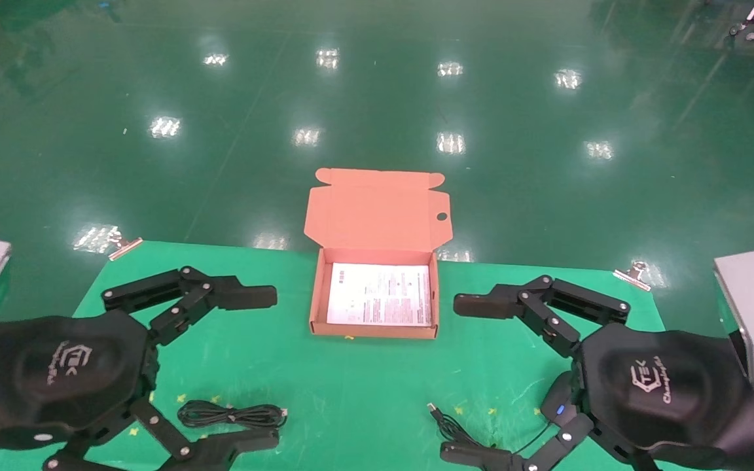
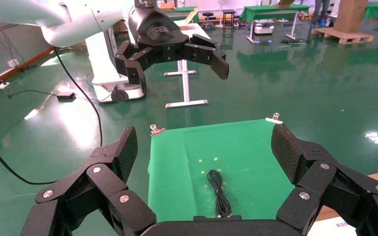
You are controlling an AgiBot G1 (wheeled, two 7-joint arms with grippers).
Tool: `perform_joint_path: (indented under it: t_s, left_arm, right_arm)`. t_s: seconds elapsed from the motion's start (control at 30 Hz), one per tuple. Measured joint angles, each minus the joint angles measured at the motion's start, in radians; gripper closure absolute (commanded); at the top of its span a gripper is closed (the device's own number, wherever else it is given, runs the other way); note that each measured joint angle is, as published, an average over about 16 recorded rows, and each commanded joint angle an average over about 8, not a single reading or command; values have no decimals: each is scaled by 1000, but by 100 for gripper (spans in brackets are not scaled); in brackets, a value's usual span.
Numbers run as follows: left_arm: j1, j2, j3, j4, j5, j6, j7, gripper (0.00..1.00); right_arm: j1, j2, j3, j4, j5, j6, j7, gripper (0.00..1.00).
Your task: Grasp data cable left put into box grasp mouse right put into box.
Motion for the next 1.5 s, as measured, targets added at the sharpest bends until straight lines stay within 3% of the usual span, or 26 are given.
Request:
perform_joint_path:
  t_s: [1.5]
  left_arm:
    - [-5, 1, 5, -1, 11, -2, -1, 0]
  right_arm:
    - [0, 1, 0, 0, -1, 0, 0, 0]
